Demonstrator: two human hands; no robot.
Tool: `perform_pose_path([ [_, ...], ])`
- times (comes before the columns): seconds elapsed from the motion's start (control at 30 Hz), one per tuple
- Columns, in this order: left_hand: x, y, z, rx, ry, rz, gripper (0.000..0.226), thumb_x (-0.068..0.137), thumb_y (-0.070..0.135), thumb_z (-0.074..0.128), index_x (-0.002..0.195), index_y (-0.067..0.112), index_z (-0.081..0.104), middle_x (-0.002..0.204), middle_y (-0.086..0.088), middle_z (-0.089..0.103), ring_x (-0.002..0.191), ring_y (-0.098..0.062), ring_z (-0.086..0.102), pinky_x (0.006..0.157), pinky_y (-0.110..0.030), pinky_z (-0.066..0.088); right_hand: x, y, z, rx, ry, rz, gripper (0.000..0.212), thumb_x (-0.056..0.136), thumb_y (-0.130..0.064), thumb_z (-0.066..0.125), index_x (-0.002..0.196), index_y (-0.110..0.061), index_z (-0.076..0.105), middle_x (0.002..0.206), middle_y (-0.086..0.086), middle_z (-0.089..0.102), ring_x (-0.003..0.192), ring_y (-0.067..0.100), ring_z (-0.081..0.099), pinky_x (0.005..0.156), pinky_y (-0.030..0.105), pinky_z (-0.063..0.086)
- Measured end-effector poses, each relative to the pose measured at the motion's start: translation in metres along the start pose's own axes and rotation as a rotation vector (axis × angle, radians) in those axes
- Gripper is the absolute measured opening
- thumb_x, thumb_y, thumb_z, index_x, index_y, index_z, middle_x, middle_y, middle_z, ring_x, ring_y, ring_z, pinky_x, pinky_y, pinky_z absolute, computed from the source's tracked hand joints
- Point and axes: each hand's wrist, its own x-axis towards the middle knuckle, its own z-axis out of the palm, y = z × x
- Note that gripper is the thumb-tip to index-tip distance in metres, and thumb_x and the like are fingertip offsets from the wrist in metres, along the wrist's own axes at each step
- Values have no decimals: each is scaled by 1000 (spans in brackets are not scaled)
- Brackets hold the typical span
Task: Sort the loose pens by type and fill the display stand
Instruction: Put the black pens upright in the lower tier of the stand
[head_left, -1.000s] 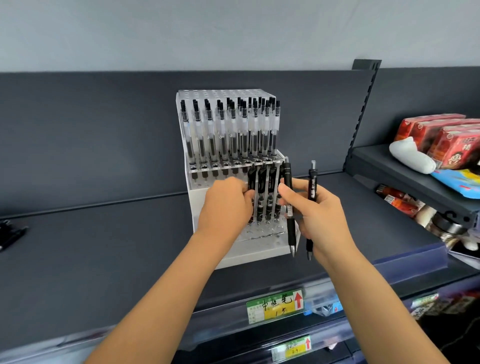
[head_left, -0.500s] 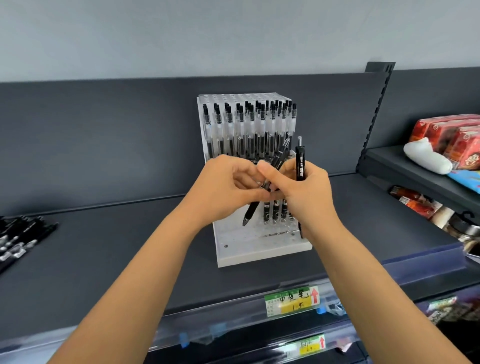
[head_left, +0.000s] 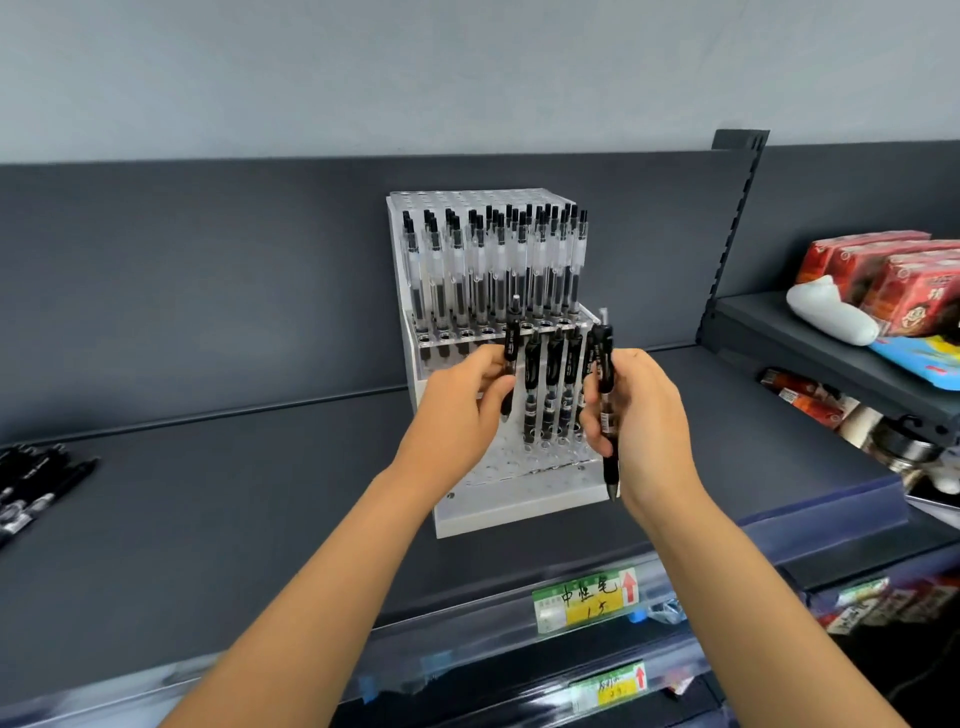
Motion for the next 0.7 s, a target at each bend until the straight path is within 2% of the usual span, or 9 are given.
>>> perform_pose_path([
  [0.07, 2, 0, 1, 0, 18, 13, 18, 97, 11, 54, 112, 4, 61, 101, 4, 60, 94, -5, 58, 77, 3, 41, -2, 5, -4, -36, 16, -53, 14, 96, -12, 42, 84, -10, 47, 67, 2, 51, 51, 15, 38, 42, 22, 31],
  [0.2, 1, -2, 8, 5, 21, 9, 15, 95, 11, 57, 108, 6, 62, 101, -1, 59, 91, -10, 59, 78, -2, 44, -5, 8, -7, -47, 32, -120, 15, 96, -7, 45, 87, -9, 57, 73, 4, 55, 56, 14, 44, 49, 23, 37],
  [0.27, -1, -7, 10, 31, -4, -18, 13, 95, 12, 57, 105, 6, 62, 101, -4, 62, 91, -12, 59, 79, -9, 47, -7, 8, -10, -45, 36, -135, 21, 91, 2, 44, 86, -10, 61, 72, 3, 55, 58, 14, 44, 50, 23, 38],
  [0.33, -1, -11, 12, 119, -59, -62, 10, 96, 15, 56, 98, 6, 60, 101, -7, 65, 92, -17, 61, 80, -23, 51, -8, 8, -11, -72, 42, -148, 25, 87, 7, 46, 86, -11, 63, 71, 1, 54, 59, 14, 43, 51, 21, 39],
  [0.47, -1, -12, 19, 240, -132, -93, 11, 98, 13, 52, 87, 11, 51, 99, -10, 66, 89, -22, 60, 75, -27, 47, -9, 12, -11, -88, 51, -185, 22, 91, 2, 55, 93, -17, 66, 76, 2, 62, 61, 10, 52, 54, 18, 44],
  [0.57, 0, -8, 19, 252, -128, -94, 9, 97, 13, 53, 94, 6, 58, 96, -8, 66, 88, -21, 61, 76, -27, 49, -8, 16, -12, -80, 50, -201, 19, 92, -5, 59, 94, -22, 67, 81, -1, 69, 67, 8, 62, 62, 18, 51],
  [0.7, 3, 1, 20, 148, -68, -193, 12, 91, 19, 63, 97, 8, 64, 82, 0, 64, 81, -15, 62, 78, -26, 52, -6, 20, -13, -81, 69, -238, 18, 90, -8, 63, 94, -24, 70, 77, -9, 70, 74, 7, 64, 72, 23, 56],
])
